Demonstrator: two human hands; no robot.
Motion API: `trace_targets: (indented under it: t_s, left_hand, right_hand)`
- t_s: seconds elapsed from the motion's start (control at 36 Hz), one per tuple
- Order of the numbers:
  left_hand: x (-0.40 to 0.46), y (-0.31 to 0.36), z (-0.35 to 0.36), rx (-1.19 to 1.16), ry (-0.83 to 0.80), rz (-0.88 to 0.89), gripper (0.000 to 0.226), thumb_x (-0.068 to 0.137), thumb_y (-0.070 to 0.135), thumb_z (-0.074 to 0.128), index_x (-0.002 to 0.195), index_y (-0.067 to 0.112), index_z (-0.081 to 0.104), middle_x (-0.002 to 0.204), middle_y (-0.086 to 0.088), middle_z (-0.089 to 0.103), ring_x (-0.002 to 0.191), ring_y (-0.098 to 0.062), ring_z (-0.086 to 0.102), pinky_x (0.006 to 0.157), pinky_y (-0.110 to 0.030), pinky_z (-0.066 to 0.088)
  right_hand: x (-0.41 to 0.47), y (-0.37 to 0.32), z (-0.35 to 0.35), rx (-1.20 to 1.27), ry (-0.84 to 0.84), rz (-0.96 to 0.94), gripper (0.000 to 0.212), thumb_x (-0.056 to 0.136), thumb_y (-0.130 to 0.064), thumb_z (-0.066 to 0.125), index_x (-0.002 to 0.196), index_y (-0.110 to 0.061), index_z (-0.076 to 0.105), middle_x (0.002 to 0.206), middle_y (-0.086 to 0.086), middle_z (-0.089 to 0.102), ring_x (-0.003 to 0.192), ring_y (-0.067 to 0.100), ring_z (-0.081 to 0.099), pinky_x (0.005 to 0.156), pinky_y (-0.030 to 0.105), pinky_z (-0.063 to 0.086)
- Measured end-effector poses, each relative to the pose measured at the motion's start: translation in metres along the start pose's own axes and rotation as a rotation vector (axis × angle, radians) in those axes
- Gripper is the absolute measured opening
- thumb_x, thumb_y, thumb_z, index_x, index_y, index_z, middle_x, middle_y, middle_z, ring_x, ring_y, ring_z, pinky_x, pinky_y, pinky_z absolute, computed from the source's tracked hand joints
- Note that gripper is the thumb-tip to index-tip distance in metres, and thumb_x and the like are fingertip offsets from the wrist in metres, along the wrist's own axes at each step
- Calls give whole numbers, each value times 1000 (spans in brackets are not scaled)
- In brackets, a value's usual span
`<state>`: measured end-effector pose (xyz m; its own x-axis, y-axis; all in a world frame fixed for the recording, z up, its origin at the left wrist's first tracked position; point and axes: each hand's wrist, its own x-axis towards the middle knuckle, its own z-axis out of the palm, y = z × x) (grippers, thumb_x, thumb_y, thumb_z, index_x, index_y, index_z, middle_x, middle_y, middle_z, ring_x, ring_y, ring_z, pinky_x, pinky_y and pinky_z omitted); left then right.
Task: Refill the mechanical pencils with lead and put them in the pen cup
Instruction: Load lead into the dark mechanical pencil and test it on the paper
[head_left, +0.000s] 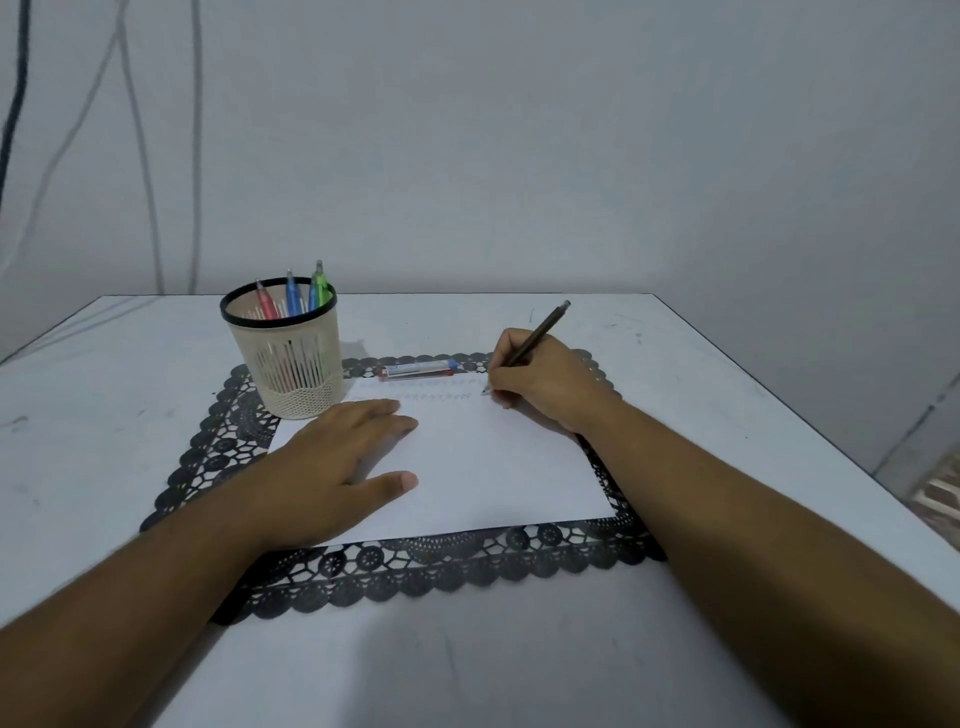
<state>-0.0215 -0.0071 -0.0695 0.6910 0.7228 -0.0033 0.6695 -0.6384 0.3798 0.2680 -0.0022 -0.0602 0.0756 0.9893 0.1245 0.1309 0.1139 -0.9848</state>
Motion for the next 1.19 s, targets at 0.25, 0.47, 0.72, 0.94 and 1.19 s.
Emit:
trace_targets:
  t_s: [0.25,0.47,0.72,0.94,1.19]
  left_hand:
    - [4,6,1,52,-12,-65,74,95,71,35,160,41,19,169,20,6,154,-3,-1,124,-32,9]
    - [3,9,0,60,-14,-68,72,98,68,36,161,39,19,169,18,6,154,-3,-1,122,-28,7]
    - [2,8,-1,69,-20,-65,73,97,68,35,162,38,18,170,17,6,154,-4,-2,122,-27,6]
    - [1,11,-2,68,-35,-69,73,98,67,34,162,38,16,169,18,4,154,-2,-3,121,-26,5]
    - [1,9,-2,74,-42,-62,72,99,67,35,162,38,16,169,18,3,154,-3,-4,122,-29,6]
  right_hand:
    - [3,4,1,14,-10,-16,23,85,15,59,75,-6,57,71,18,56,62,26,55,56,33,42]
    - [5,7,1,16,-17,-11,23,84,13,61,74,-8,58,69,16,56,61,25,54,57,34,41]
    - [5,6,2,-46,17,-29,19,88,13,60,80,-4,56,68,15,60,66,28,58,56,31,44]
    - [6,5,-1,0,37,-6,24,89,13,59,75,-5,55,71,22,61,65,29,57,56,30,47]
    - [6,-19,-9,583,172,-75,20,107,-8,47,97,-6,64,77,3,59,62,15,50,57,26,41]
